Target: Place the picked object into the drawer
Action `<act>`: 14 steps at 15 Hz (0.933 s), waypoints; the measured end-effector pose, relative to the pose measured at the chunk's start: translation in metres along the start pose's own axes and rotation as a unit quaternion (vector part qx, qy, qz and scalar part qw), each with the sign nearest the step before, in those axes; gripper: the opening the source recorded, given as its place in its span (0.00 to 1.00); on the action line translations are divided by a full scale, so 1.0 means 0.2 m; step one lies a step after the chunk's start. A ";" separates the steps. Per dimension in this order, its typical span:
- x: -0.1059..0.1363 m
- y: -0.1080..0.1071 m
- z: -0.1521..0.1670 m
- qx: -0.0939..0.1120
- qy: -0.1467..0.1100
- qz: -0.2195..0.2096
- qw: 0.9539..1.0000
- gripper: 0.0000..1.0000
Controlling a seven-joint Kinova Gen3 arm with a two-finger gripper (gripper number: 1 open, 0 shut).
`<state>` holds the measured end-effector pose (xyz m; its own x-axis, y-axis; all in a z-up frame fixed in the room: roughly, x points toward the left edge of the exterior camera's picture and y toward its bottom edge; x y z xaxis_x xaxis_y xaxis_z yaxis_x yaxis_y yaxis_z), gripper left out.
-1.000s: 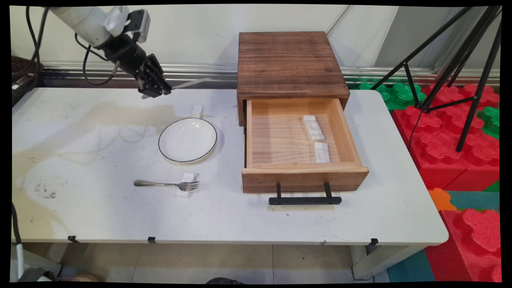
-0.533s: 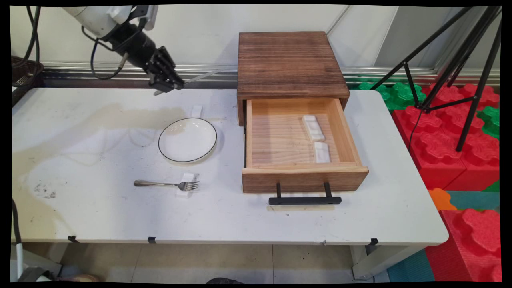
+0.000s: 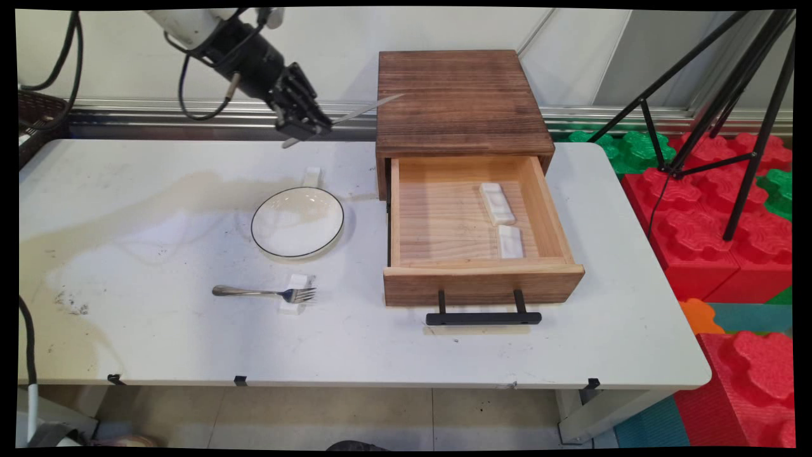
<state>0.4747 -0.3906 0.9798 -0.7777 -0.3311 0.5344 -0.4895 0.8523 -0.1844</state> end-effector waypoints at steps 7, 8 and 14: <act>0.23 0.09 0.10 -0.003 0.020 -0.002 1.000 0.00; 0.25 0.10 0.12 -0.003 0.022 -0.003 1.000 0.00; 0.41 0.14 0.30 -0.006 0.025 -0.008 1.000 0.00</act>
<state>0.3737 -0.4183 0.9683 -0.7492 -0.3244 0.5774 -0.4970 0.8516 -0.1664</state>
